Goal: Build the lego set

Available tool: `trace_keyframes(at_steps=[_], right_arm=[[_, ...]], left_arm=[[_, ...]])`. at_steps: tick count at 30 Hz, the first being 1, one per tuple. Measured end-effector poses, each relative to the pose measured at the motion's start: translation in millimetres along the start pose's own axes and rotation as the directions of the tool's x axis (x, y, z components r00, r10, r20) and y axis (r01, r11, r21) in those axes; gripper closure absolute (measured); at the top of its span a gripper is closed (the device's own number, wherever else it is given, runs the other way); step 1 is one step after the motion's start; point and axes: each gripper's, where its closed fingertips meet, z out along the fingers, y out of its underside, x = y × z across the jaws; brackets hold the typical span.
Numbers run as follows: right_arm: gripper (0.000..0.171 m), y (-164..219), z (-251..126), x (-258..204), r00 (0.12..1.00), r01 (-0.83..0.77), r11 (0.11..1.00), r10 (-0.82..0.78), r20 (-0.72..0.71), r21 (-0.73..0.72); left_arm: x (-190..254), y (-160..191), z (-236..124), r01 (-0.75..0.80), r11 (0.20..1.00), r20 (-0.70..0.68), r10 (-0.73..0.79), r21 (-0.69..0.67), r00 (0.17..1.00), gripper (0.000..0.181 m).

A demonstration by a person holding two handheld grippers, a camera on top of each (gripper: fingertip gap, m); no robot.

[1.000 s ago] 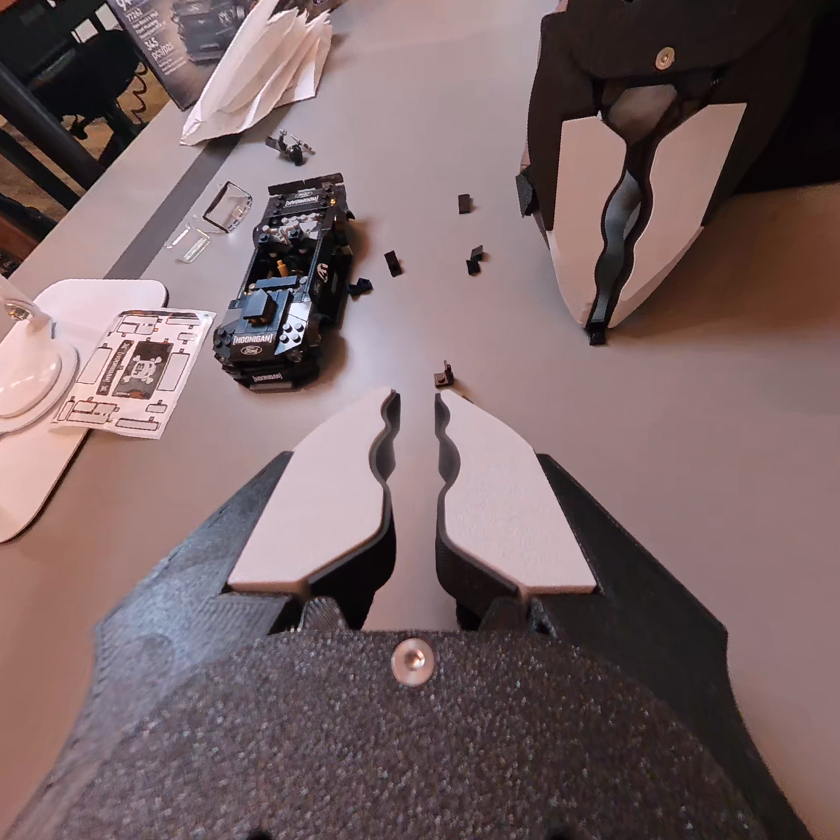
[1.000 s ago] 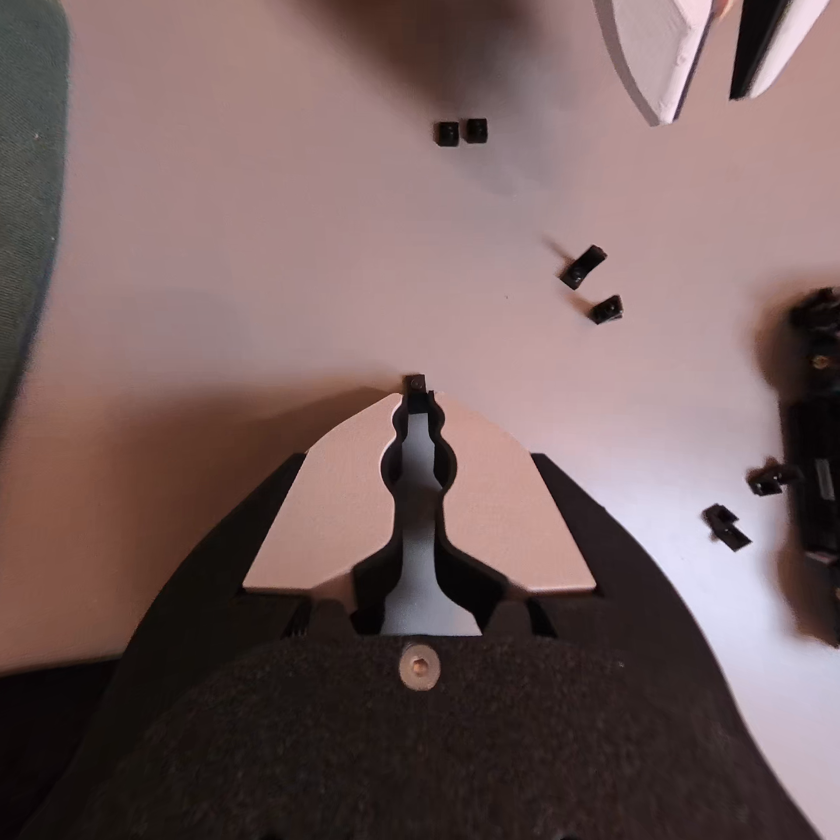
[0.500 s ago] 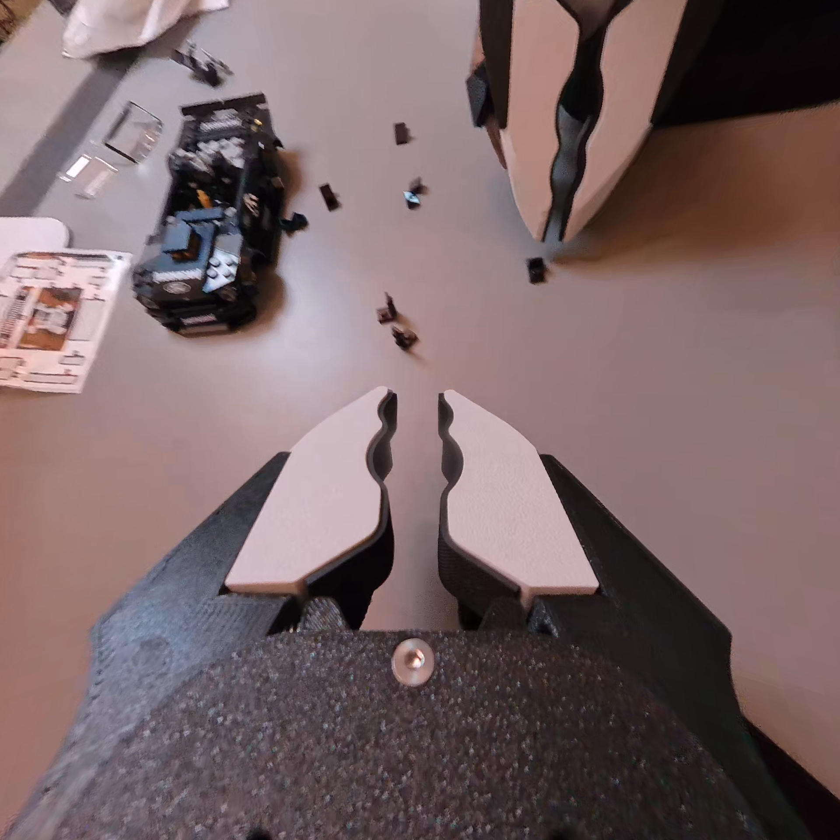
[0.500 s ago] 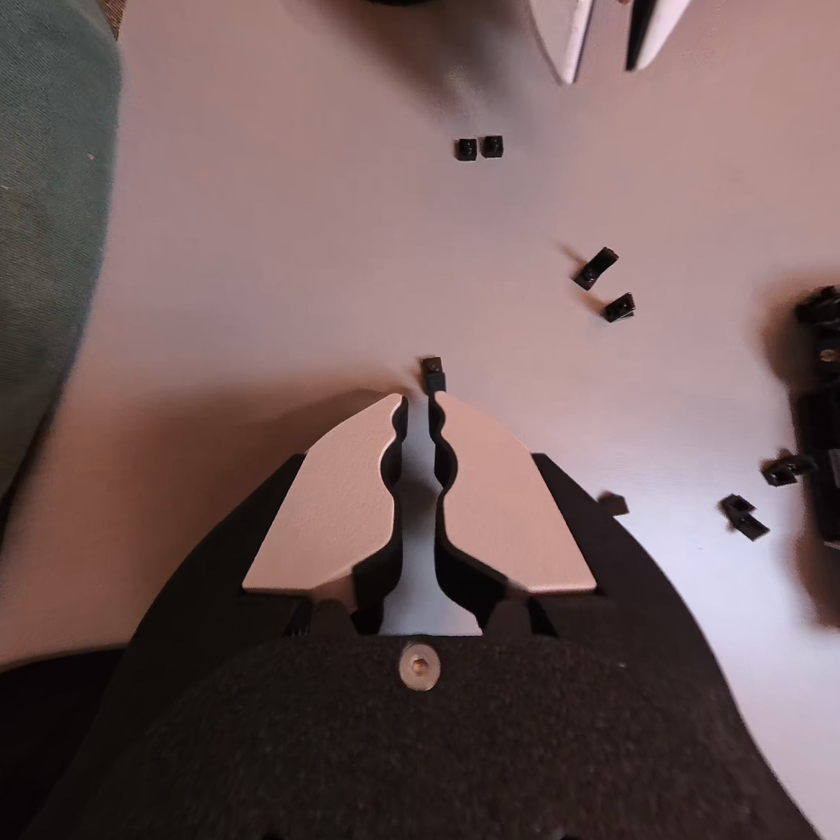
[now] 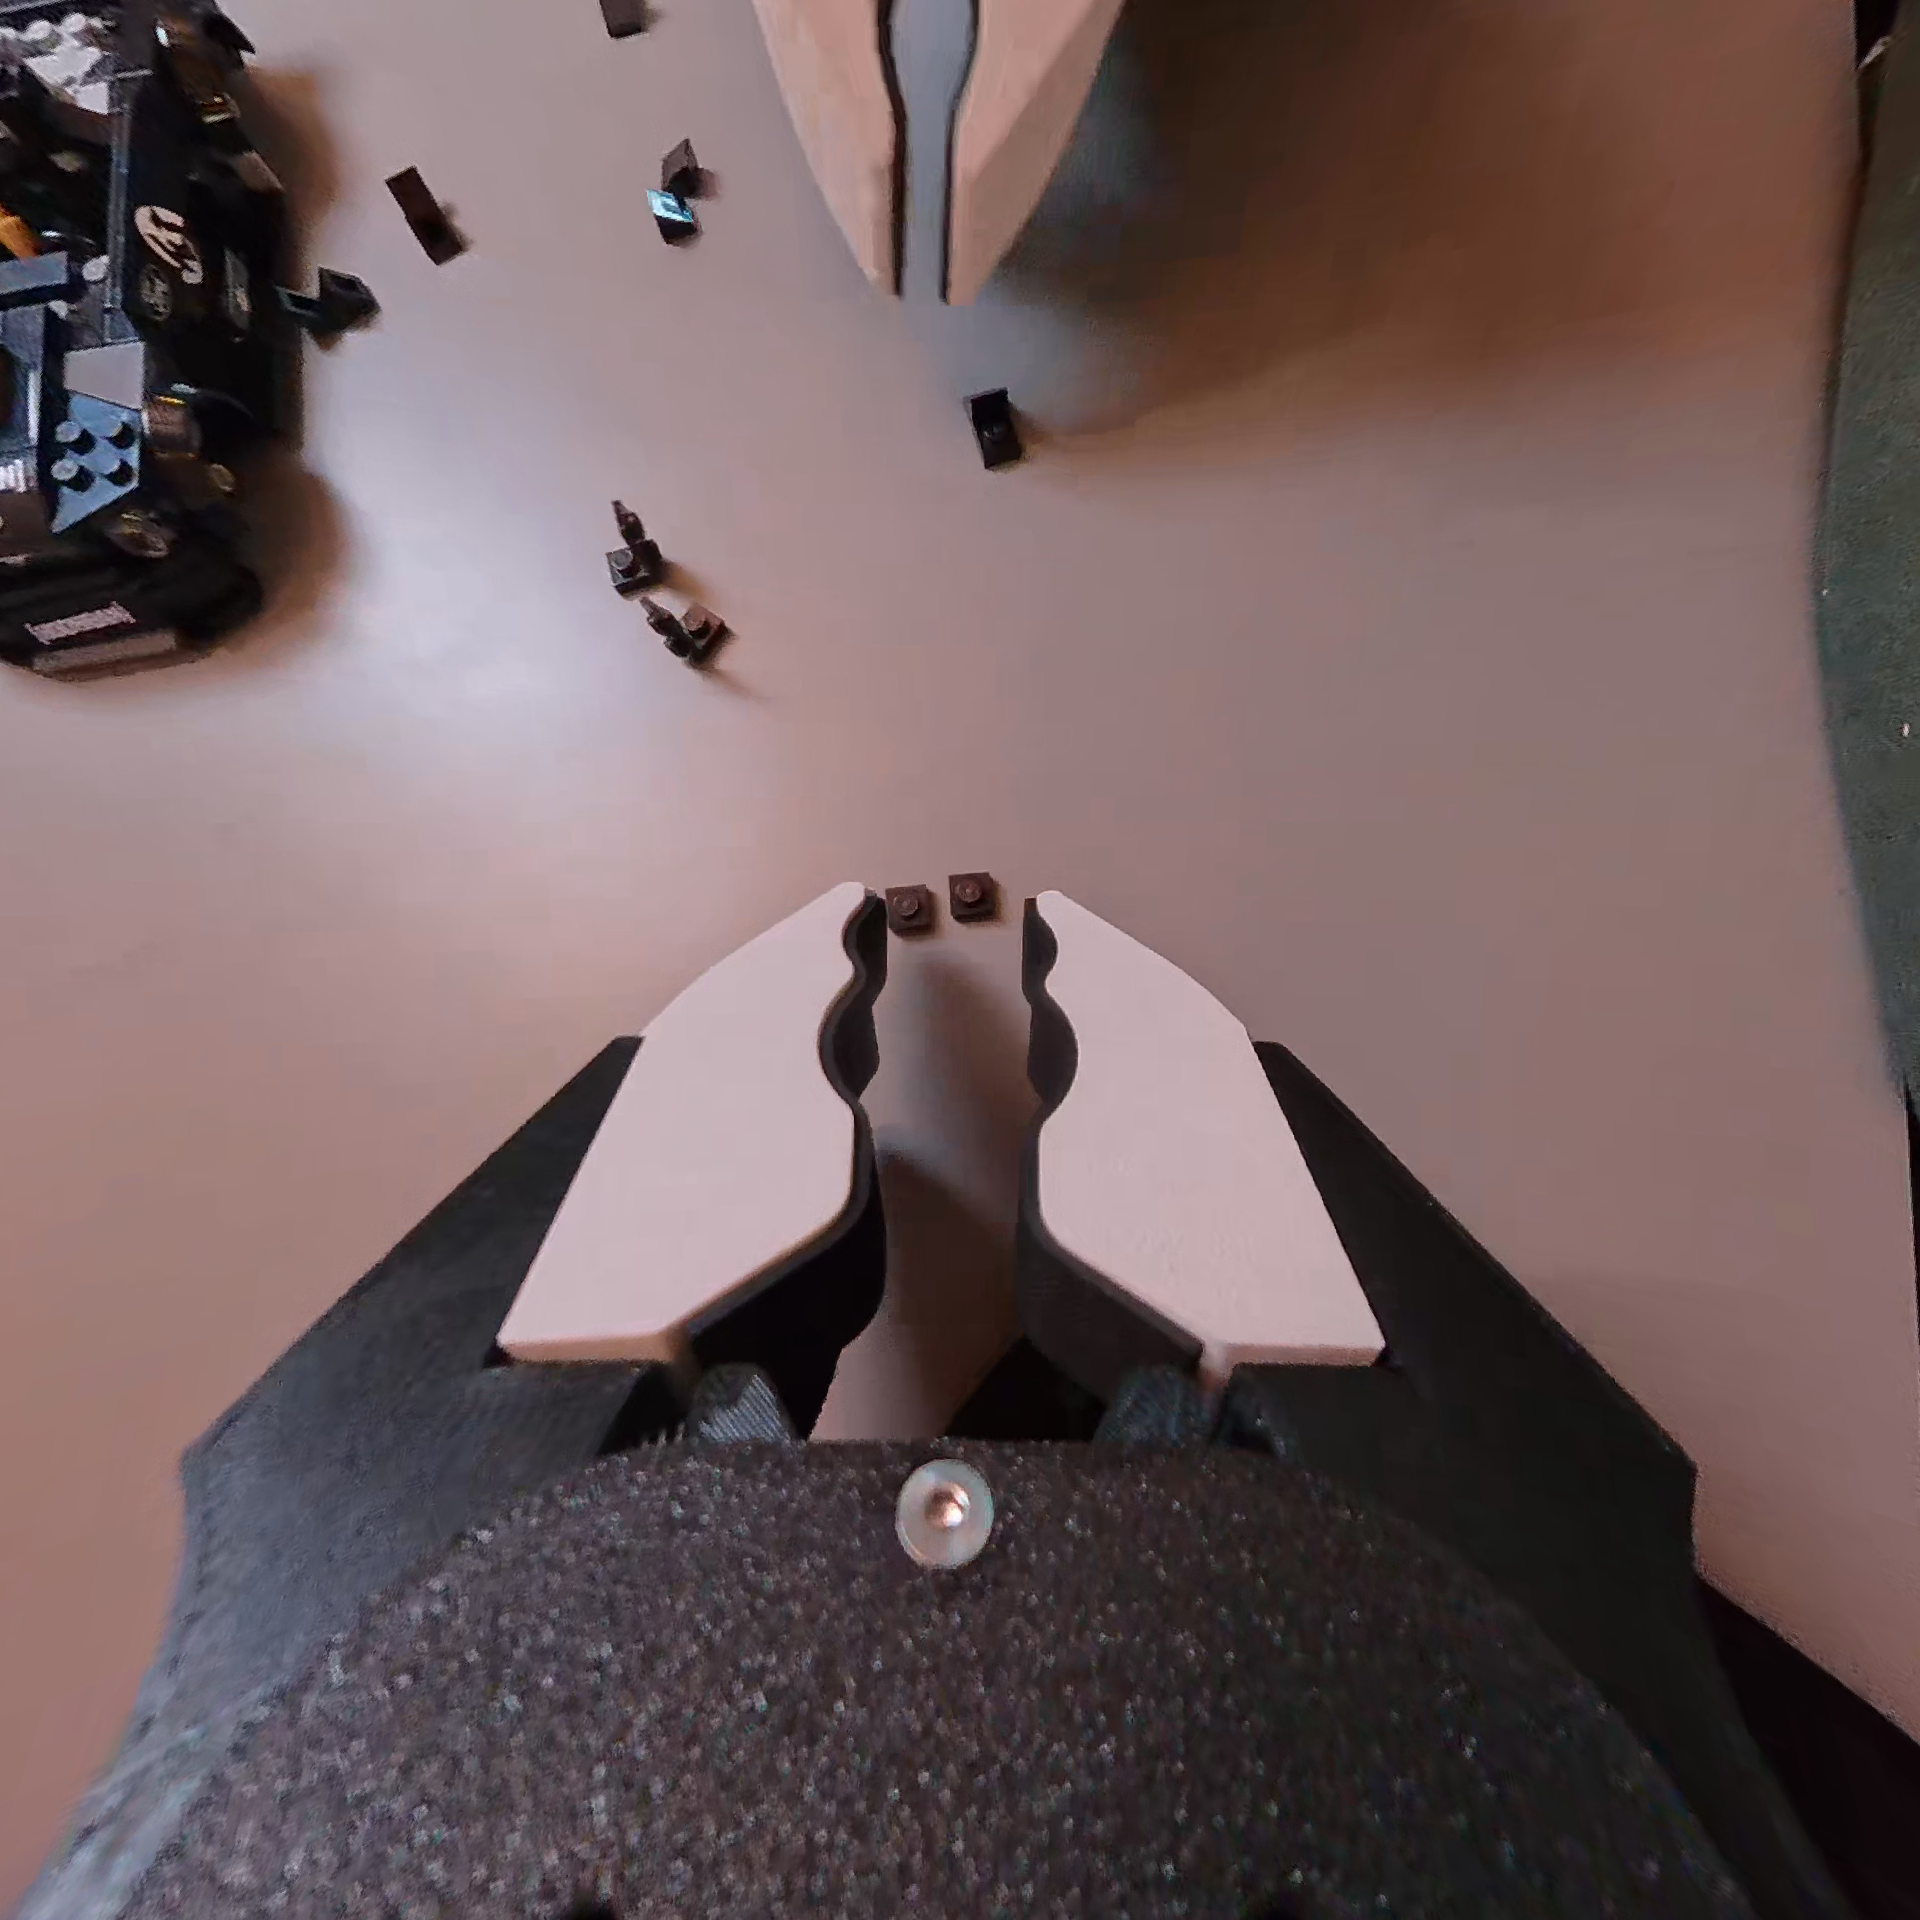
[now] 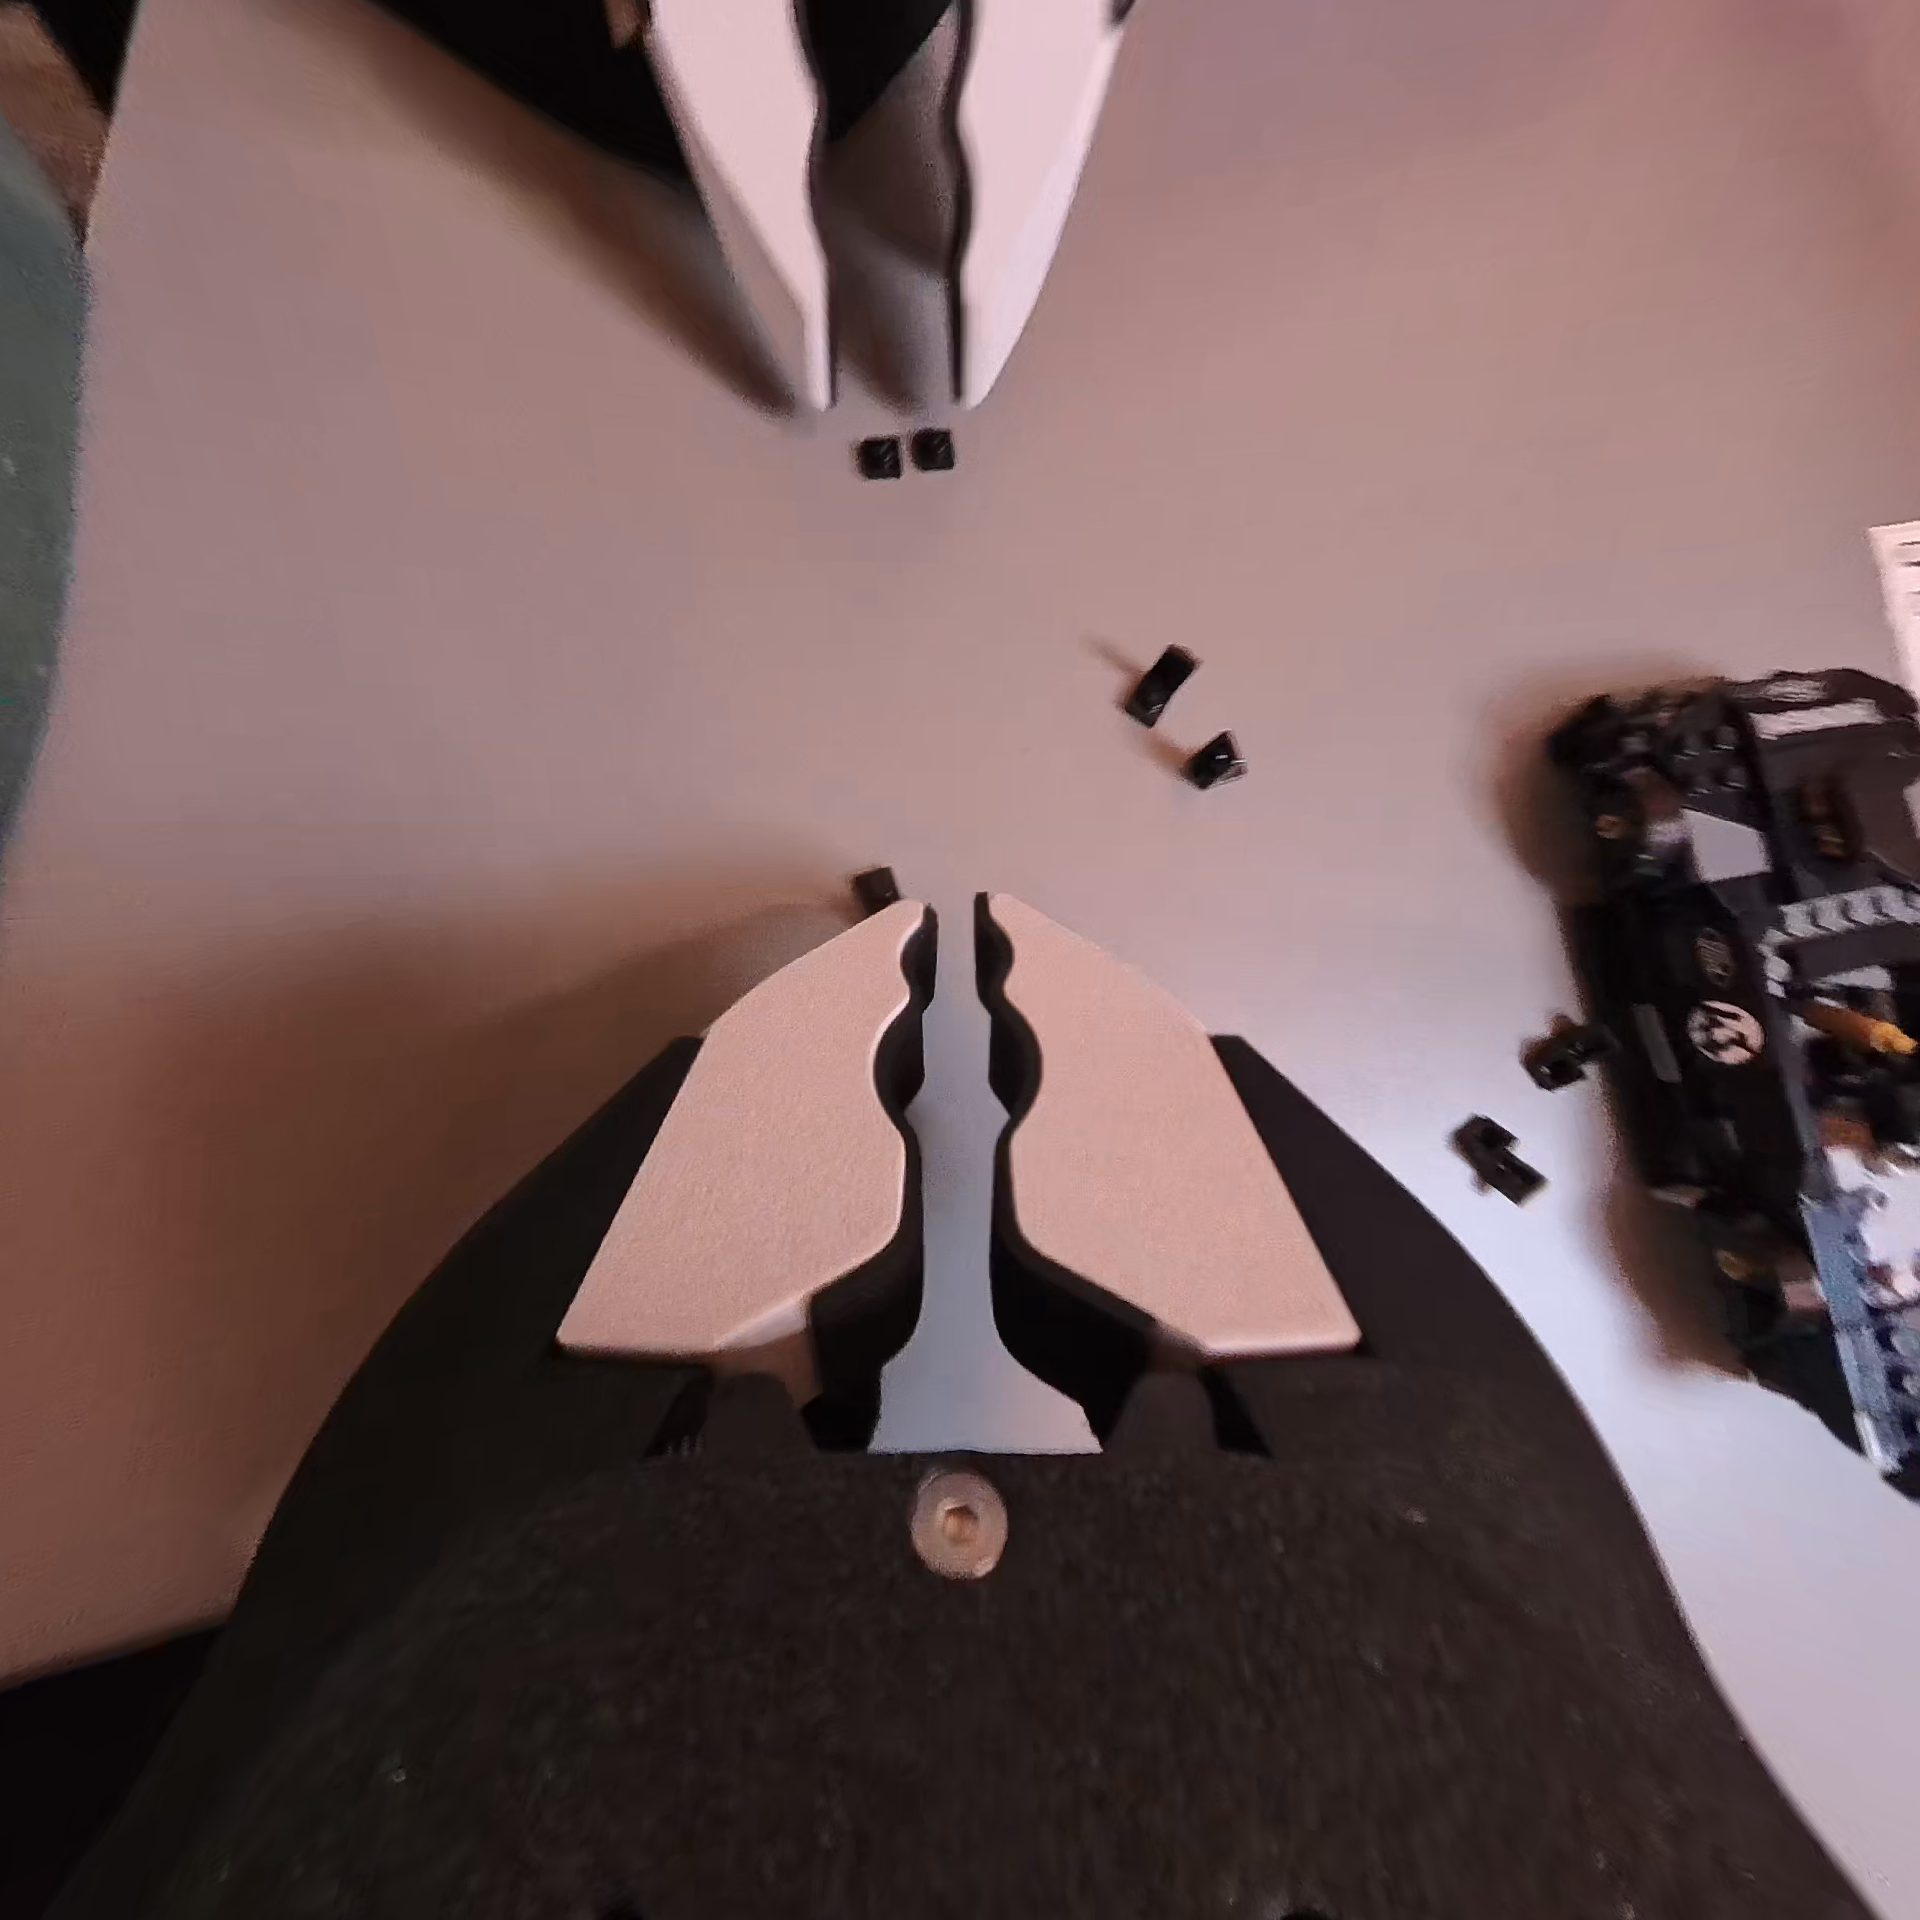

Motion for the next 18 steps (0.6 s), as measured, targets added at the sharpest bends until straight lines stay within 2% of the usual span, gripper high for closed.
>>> trace_keyframes(at_steps=[7, 18], right_arm=[[0.151, -19.9, -37.7, 24.3, 0.972, -0.13, 0.952, 0.177, -0.152, 0.278], [0.149, -12.4, -29.3, 15.5, 0.967, -0.166, 0.945, 0.212, -0.143, 0.281]], left_arm=[[-4.5, 3.8, 2.1, -0.023, 0.999, 0.006, 0.023, -0.022, 1.0, 0.158], [-4.3, 4.3, 6.8, -0.03, 0.999, -0.011, 0.03, -0.034, 0.999, 0.162]])
